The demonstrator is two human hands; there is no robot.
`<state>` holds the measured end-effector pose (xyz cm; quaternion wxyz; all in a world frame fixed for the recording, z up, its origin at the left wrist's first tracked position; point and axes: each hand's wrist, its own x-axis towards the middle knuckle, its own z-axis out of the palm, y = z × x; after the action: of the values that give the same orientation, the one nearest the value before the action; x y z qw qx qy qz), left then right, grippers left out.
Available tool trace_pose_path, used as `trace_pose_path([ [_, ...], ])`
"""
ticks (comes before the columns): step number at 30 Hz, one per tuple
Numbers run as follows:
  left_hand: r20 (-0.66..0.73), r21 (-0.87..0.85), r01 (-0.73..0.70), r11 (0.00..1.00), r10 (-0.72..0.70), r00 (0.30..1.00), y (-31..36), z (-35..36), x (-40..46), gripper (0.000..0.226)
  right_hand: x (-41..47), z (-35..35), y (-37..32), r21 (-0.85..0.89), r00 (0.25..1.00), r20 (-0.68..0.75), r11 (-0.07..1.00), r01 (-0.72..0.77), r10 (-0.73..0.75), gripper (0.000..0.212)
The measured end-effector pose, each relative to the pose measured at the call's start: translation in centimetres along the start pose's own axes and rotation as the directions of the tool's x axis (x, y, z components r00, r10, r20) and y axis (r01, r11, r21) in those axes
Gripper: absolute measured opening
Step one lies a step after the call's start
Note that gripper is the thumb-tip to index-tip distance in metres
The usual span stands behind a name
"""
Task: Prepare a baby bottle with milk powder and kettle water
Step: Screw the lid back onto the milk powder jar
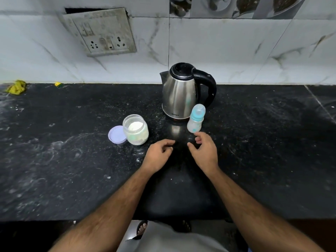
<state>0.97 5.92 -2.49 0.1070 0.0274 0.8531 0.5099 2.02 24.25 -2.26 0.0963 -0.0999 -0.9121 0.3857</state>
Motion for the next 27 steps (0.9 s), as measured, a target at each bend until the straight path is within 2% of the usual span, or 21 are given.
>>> trace_pose_path([
  [5,-0.06,0.027,0.002,1.0,0.0,0.998,-3.5,-4.5,-1.8,0.023,-1.5,3.8,-3.8,0.052,0.992,0.113,0.997,0.053,-0.058,0.036],
  [9,-0.119,0.049,0.024,0.998,-0.018,0.993,-6.0,-8.4,-2.4,0.022,-1.4,6.4,-6.5,0.076,0.979,0.192,0.996,0.056,-0.07,0.04],
  [13,-0.212,0.071,0.043,0.997,-0.027,0.977,-7.9,-11.9,-2.5,0.017,-0.7,8.2,-8.5,0.084,0.971,0.234,0.996,0.028,-0.047,0.054],
  [18,-0.311,0.146,0.056,0.988,-0.008,0.95,-8.4,-15.5,-1.4,0.016,0.0,9.9,-10.1,0.115,0.953,0.302,0.993,-0.028,-0.008,0.087],
  [20,-0.339,0.206,0.077,0.975,-0.003,0.941,-8.3,-16.6,-0.4,0.021,0.5,10.4,-10.6,0.116,0.945,0.328,0.992,-0.046,0.005,0.1],
  [22,-0.301,0.283,0.085,0.955,0.005,0.954,-8.1,-17.5,0.9,0.032,0.9,10.7,-11.1,0.112,0.931,0.364,0.992,-0.064,0.019,0.111],
  [27,-0.066,0.577,0.085,0.812,-0.058,0.996,-8.2,-18.6,3.8,0.091,1.5,11.5,-11.9,0.125,0.905,0.424,0.989,-0.077,0.017,0.125],
])
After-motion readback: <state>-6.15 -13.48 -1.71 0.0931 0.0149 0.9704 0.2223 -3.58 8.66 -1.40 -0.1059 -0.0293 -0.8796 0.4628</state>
